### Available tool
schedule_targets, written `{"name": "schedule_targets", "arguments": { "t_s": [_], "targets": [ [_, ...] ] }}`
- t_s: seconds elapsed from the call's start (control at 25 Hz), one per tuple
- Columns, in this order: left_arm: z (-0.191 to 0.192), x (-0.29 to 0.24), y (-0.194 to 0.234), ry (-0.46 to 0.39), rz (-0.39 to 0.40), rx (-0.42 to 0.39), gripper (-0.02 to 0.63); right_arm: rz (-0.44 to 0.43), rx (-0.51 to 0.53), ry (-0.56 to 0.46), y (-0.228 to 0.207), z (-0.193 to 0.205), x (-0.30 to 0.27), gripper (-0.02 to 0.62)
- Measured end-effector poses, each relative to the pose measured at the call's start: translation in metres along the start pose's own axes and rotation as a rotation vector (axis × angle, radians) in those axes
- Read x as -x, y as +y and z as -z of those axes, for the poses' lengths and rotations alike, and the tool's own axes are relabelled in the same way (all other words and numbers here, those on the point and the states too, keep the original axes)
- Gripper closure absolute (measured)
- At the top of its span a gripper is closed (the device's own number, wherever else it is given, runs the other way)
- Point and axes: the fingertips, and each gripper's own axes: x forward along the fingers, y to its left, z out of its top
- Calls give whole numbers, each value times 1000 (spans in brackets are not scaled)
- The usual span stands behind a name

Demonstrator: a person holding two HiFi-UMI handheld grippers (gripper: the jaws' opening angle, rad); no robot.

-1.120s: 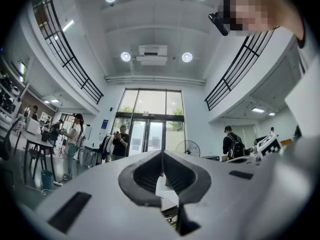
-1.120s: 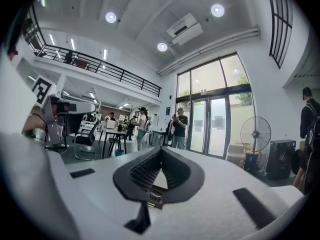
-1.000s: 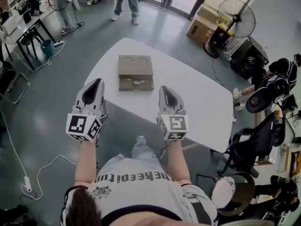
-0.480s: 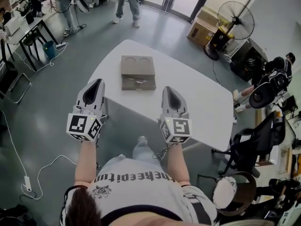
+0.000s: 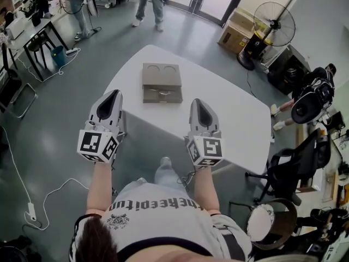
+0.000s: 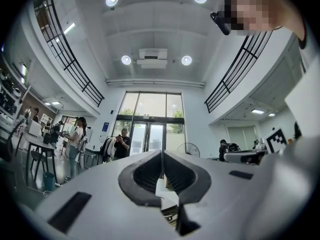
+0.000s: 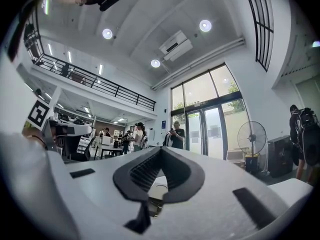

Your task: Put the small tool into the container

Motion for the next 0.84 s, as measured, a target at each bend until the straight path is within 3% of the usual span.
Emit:
{"name": "schedule_targets", "arguments": {
  "t_s": [0.48,0.84],
  "targets": [
    [-5,4,14,-19,-53,-1,594,0,-5,-16,5,-4,-3,592],
    [-4,5,20,-22,-44,24,594,-2,-7,-16,9,-6,-7,592]
  ]
}}
